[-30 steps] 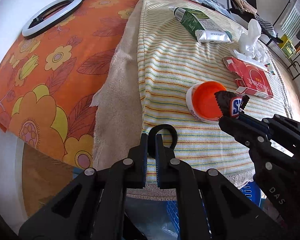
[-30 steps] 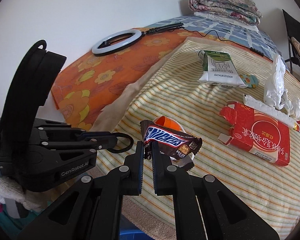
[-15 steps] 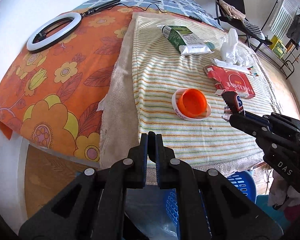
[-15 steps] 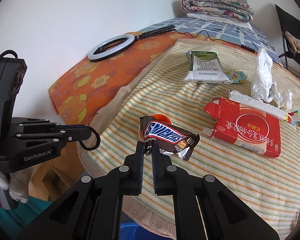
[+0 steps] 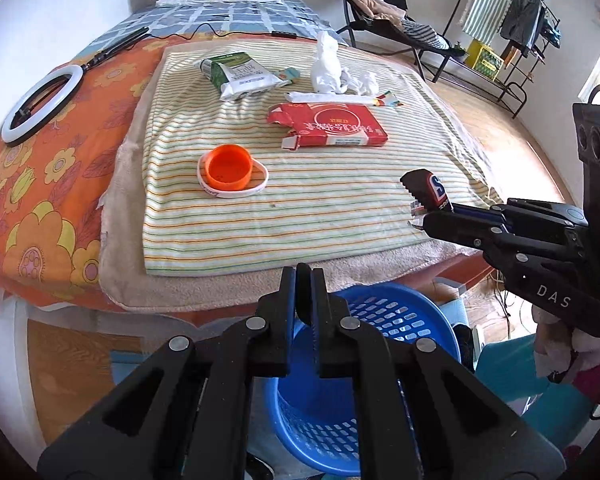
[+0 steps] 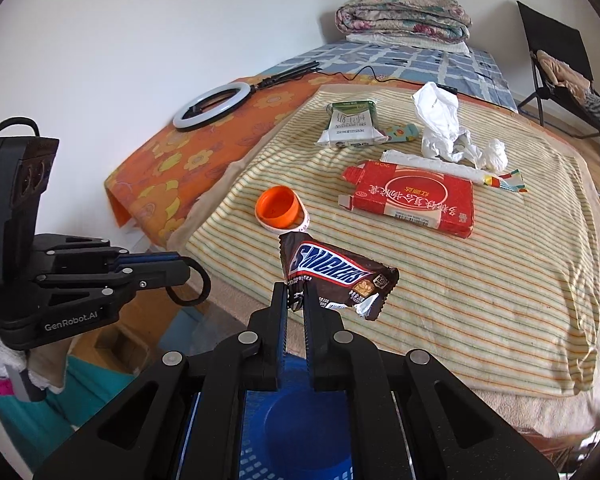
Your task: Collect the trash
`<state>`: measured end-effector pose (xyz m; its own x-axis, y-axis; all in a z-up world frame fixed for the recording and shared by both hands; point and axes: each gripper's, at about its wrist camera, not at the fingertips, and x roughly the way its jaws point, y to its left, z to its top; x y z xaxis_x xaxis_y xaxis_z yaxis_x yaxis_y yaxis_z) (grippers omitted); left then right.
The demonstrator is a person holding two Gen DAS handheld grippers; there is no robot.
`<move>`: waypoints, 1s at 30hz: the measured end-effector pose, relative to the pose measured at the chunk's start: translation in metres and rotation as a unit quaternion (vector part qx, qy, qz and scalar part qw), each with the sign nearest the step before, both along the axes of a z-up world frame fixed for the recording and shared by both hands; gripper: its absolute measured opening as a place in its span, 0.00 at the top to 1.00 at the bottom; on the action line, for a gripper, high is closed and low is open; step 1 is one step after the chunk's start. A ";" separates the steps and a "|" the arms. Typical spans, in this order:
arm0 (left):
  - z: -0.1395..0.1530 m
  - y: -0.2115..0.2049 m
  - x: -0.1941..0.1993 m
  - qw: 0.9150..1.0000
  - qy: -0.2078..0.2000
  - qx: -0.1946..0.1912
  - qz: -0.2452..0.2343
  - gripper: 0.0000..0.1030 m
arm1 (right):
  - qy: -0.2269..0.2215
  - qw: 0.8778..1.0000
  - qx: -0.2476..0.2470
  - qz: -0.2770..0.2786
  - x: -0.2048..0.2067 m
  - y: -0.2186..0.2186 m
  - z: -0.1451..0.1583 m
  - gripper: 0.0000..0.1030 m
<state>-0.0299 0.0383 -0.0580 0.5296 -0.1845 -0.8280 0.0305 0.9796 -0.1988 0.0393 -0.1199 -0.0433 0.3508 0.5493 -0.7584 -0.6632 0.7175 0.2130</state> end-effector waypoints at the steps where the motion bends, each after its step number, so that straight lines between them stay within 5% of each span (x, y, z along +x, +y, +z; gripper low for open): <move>1: -0.001 -0.006 -0.003 1.000 0.000 -0.003 -0.007 0.95 | 0.002 1.000 -0.003 -0.004 -0.003 -0.005 0.000 0.94; 17: -0.027 -0.070 -0.032 0.996 0.029 0.005 -0.080 0.93 | 0.031 0.999 -0.024 -0.019 -0.058 -0.062 -0.017 0.94; 20: -0.030 -0.073 -0.037 0.996 0.030 0.009 -0.084 0.64 | 0.044 0.999 -0.026 -0.019 -0.063 -0.067 -0.023 0.93; 21: -0.030 -0.073 -0.039 0.996 0.028 0.008 -0.084 0.53 | 0.046 0.998 -0.027 -0.019 -0.064 -0.068 -0.024 0.88; 26: -0.033 -0.070 -0.040 0.996 0.031 0.009 -0.079 0.52 | 0.053 0.998 -0.027 -0.033 -0.065 -0.076 -0.032 0.57; 30: -0.036 -0.066 -0.039 0.997 0.037 0.014 -0.073 0.48 | 0.057 0.997 -0.036 -0.049 -0.062 -0.080 -0.036 0.46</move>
